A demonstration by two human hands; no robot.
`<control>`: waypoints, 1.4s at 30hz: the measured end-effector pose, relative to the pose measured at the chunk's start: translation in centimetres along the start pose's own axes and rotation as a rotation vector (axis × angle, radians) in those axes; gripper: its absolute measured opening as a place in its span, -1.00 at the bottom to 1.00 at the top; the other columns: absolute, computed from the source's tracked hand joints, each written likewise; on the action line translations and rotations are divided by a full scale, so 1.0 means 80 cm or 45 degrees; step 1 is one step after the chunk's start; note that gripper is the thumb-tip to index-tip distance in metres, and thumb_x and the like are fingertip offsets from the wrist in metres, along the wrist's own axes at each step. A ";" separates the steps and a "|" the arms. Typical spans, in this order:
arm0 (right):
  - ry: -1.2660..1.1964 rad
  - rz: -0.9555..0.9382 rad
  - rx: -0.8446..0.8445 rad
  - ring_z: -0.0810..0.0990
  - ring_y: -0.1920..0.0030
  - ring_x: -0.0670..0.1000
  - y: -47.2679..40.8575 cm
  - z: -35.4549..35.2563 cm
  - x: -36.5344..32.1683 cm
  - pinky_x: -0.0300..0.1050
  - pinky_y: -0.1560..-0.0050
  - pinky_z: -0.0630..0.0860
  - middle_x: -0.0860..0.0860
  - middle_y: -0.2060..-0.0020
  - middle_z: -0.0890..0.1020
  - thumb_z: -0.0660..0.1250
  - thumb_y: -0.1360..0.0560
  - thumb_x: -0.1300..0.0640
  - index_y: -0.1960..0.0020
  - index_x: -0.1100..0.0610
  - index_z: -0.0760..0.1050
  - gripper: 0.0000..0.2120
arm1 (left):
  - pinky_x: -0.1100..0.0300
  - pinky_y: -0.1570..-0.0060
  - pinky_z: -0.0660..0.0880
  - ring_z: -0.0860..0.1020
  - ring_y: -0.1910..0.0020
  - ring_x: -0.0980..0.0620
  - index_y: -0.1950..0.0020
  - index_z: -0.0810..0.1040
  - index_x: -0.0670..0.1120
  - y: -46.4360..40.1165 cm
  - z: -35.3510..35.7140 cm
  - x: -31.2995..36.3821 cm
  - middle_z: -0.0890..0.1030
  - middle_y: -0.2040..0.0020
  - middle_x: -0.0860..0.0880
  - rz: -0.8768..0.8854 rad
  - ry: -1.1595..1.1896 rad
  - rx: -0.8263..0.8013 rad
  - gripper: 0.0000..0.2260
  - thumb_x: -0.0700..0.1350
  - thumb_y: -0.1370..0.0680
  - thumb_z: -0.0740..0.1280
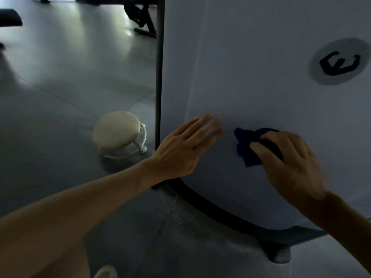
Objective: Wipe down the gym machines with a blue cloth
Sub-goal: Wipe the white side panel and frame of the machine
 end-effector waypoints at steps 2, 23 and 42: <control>-0.053 -0.029 0.026 0.51 -0.15 0.32 -0.003 0.004 0.002 0.21 -0.04 0.52 0.25 -0.21 0.54 0.39 -0.59 0.26 -0.32 0.19 0.46 -0.68 | -0.11 -0.62 0.17 0.18 -0.64 -0.22 -0.63 0.24 -0.18 0.006 -0.005 -0.009 0.25 -0.64 -0.18 0.086 -0.018 -0.042 -0.41 -0.34 -0.58 0.20; -0.156 0.293 -0.298 0.47 -0.17 0.15 0.203 0.169 -0.137 0.01 0.07 0.59 0.13 -0.18 0.50 0.63 -0.24 0.24 -0.16 0.10 0.49 -0.45 | -0.31 -0.53 0.24 0.23 -0.61 -0.30 -0.65 0.23 -0.23 -0.036 0.037 0.020 0.23 -0.64 -0.21 0.561 -0.453 0.108 -0.39 -0.26 -0.57 0.23; -0.126 0.242 -0.194 0.51 -0.10 0.13 0.241 0.159 -0.113 -0.02 0.10 0.58 0.11 -0.18 0.52 0.55 -0.41 0.24 -0.15 0.07 0.49 -0.62 | -0.51 -0.44 0.22 0.17 -0.60 -0.42 -0.63 0.23 -0.30 0.010 0.095 0.039 0.15 -0.63 -0.31 0.494 -0.434 0.081 -0.38 -0.25 -0.56 0.25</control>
Point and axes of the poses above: each hand's wrist, its own y-axis away from the middle knuckle, its own z-axis out of the palm, x = y × z, the point moved 6 cm from there along -y, towards the middle knuckle
